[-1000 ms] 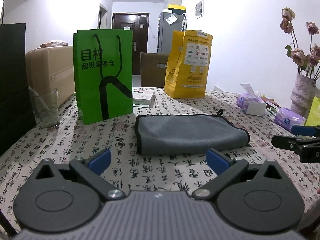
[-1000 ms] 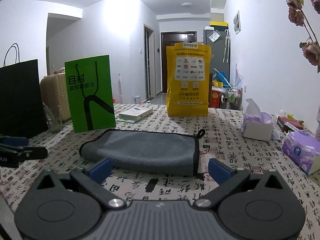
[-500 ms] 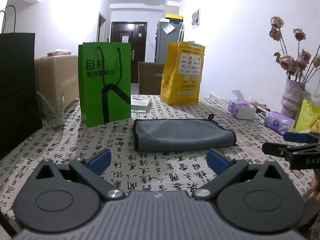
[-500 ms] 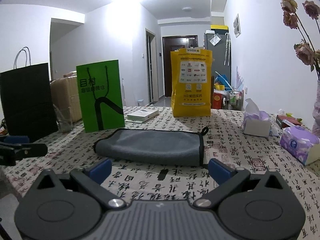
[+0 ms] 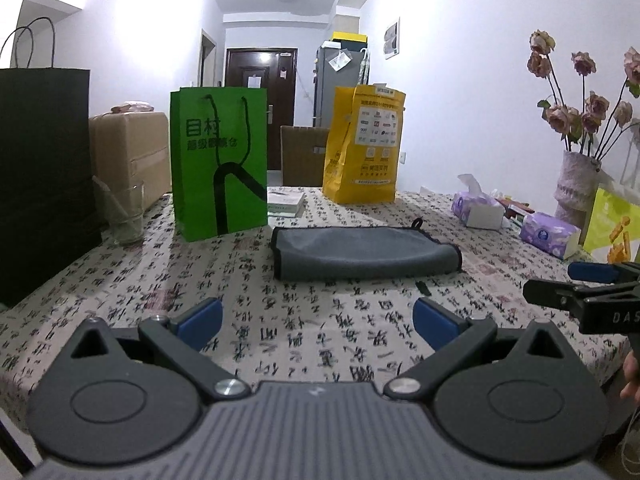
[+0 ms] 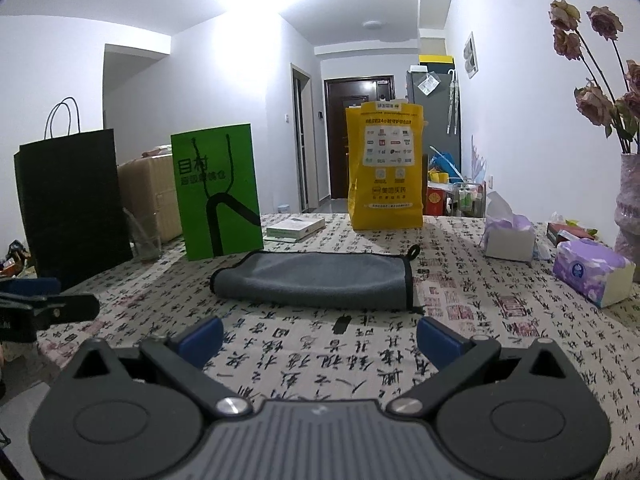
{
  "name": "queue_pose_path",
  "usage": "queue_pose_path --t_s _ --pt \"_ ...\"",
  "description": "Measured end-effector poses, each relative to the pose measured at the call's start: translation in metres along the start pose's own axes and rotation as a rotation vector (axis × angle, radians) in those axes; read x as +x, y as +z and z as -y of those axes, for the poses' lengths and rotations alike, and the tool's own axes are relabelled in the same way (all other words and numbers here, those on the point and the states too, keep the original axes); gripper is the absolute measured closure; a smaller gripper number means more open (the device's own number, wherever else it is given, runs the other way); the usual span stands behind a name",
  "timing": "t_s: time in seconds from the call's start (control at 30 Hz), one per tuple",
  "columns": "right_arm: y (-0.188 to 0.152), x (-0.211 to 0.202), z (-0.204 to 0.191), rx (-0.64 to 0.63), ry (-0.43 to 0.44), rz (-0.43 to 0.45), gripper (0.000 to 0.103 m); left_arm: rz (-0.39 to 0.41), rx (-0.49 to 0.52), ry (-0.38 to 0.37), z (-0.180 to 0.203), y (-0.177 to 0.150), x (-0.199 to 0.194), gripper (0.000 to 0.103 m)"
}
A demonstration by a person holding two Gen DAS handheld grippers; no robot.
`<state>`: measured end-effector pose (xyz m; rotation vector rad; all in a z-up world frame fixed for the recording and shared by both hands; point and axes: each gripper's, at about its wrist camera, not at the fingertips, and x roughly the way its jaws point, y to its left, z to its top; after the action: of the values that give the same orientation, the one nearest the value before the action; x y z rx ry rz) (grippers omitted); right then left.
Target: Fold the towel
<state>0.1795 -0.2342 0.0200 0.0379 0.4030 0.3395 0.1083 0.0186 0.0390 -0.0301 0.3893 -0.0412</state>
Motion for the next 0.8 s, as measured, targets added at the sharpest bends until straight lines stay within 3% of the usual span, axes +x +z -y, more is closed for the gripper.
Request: queue_pose_path --t_s 0.8 --pt "-0.033 -0.054 -0.026 -0.020 0.021 0.035 0.000 0.034 0.000 -0.009 0.012 -0.033 -0.048 0.000"
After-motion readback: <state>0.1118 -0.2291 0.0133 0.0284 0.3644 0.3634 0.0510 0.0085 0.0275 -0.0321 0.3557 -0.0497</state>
